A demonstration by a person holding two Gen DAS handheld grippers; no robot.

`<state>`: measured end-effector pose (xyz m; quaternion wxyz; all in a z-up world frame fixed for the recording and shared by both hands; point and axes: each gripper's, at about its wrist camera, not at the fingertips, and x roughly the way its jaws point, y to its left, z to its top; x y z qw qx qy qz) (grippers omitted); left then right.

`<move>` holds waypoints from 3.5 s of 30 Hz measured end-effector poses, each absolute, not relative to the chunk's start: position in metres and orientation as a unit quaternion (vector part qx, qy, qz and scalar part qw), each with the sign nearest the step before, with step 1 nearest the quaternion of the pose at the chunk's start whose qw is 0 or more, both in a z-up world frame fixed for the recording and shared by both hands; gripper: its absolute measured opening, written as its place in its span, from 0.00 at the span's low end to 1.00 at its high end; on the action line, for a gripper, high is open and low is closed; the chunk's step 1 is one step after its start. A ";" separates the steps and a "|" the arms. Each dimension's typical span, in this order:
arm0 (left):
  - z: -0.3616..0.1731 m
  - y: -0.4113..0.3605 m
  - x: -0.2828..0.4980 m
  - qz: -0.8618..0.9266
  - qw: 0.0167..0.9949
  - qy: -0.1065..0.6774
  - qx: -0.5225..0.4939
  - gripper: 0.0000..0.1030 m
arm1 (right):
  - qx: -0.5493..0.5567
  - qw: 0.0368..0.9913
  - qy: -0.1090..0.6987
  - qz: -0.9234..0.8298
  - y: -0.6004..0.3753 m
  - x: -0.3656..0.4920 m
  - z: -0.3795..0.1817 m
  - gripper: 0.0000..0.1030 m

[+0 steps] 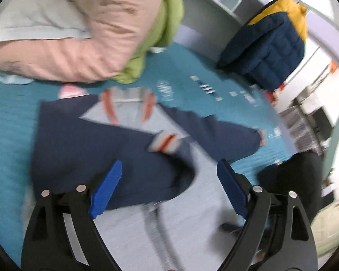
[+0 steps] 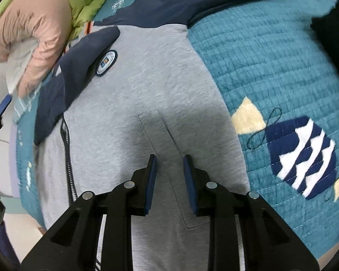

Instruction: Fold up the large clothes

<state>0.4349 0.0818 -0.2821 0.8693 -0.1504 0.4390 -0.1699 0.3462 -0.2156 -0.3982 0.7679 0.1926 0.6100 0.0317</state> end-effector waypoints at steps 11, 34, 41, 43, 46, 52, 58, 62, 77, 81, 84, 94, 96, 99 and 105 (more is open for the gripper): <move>-0.354 0.112 0.433 0.000 0.880 0.474 -0.014 0.84 | 0.124 0.826 0.548 0.046 -0.199 0.356 -0.347 0.46; -0.388 0.140 0.425 0.020 0.868 0.491 -0.070 0.88 | -0.193 0.851 0.487 -0.020 -0.145 0.530 -0.345 0.49; -0.386 0.142 0.425 0.030 0.872 0.480 -0.093 0.89 | 0.107 0.856 0.486 -0.139 -0.317 0.529 -0.323 0.51; -0.385 0.145 0.425 0.030 0.874 0.476 -0.099 0.89 | 0.188 0.840 0.472 -0.187 -0.367 0.526 -0.329 0.51; -0.383 0.146 0.424 0.031 0.877 0.469 -0.101 0.89 | 0.221 0.829 0.460 -0.227 -0.404 0.524 -0.336 0.52; -0.382 0.146 0.424 0.030 0.882 0.459 -0.105 0.89 | 0.313 0.789 0.459 -0.262 -0.462 0.537 -0.375 0.54; -0.384 0.146 0.425 0.028 0.884 0.455 -0.102 0.89 | 0.394 0.795 0.407 -0.216 -0.488 0.540 -0.392 0.30; -0.384 0.147 0.425 0.025 0.883 0.456 -0.105 0.89 | 0.423 0.809 0.364 -0.186 -0.494 0.522 -0.383 0.04; -0.359 0.186 0.412 0.038 0.889 0.425 -0.166 0.89 | 0.019 0.970 0.239 0.042 -0.190 0.480 -0.199 0.04; -0.357 0.212 0.408 0.061 0.885 0.423 -0.186 0.89 | -0.075 0.949 0.273 0.140 -0.059 0.458 -0.229 0.05; -0.357 0.231 0.404 0.086 0.883 0.421 -0.190 0.89 | -0.117 0.909 0.357 0.179 0.019 0.460 -0.288 0.10; -0.361 0.287 0.391 0.126 0.865 0.428 -0.231 0.89 | -0.094 0.874 0.433 0.200 0.039 0.444 -0.333 0.54; -0.360 0.290 0.388 0.125 0.863 0.426 -0.241 0.89 | -0.035 0.878 0.436 0.196 0.024 0.439 -0.323 0.56; -0.358 0.289 0.386 0.121 0.865 0.423 -0.242 0.89 | 0.090 0.881 0.439 0.152 -0.016 0.445 -0.314 0.59; -0.361 0.286 0.390 0.112 0.863 0.433 -0.234 0.89 | 0.224 0.866 0.436 0.095 -0.056 0.455 -0.310 0.61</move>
